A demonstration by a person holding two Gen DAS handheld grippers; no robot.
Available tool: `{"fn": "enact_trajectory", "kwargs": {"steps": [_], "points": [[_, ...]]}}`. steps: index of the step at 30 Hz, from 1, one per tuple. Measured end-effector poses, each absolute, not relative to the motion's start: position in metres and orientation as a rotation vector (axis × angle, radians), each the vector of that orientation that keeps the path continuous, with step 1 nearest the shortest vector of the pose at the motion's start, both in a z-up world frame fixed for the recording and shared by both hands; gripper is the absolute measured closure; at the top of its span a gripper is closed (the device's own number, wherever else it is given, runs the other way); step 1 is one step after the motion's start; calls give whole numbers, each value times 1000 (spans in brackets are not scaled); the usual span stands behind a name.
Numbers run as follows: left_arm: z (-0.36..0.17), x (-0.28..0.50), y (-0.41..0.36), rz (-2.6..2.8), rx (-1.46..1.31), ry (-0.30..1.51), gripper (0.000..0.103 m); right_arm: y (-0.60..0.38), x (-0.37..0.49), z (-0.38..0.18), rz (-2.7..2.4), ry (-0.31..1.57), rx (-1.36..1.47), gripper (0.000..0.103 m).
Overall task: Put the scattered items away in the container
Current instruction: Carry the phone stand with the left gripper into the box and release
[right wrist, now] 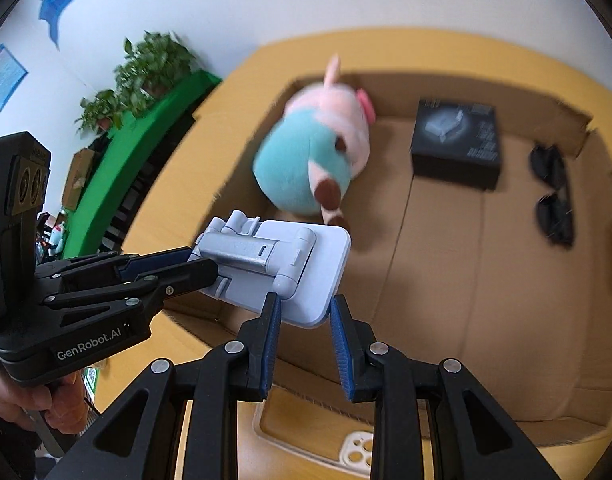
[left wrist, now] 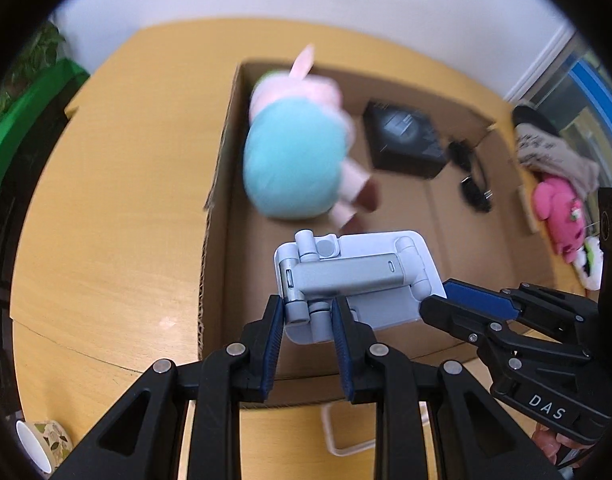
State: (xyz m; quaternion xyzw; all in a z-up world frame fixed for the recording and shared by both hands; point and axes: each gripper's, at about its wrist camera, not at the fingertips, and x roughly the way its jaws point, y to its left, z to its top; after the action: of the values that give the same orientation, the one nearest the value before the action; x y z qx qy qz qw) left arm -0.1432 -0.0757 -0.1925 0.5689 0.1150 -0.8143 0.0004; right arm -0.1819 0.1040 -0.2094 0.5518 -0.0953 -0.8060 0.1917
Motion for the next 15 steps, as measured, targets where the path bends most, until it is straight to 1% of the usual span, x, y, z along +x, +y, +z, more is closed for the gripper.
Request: {"fn": "enact_trajectory", "kwargs": {"steps": [6,8,11,12,13,15], "points": [[-235,-150,-84,-2452,1905,336,80,93,-198,-257,-2196,-307,1673,76],[-237,-149,-79,-2453,1897,252,80,91,-199,-267,-2172,-311,1699,76],[-237,-149,-74,-2429,1921,214,81,88,-196,-273,-2151,-301,1721,74],[-235,-149,-74,-2416,1914,199,81,88,-194,-270,-2151,-298,1717,65],[-230,-147,-74,-2411,1895,179,80,90,-192,-265,-2161,-289,1710,59],[-215,-142,-74,-2421,1835,143,80,100,-184,-245,-2213,-286,1677,31]]}}
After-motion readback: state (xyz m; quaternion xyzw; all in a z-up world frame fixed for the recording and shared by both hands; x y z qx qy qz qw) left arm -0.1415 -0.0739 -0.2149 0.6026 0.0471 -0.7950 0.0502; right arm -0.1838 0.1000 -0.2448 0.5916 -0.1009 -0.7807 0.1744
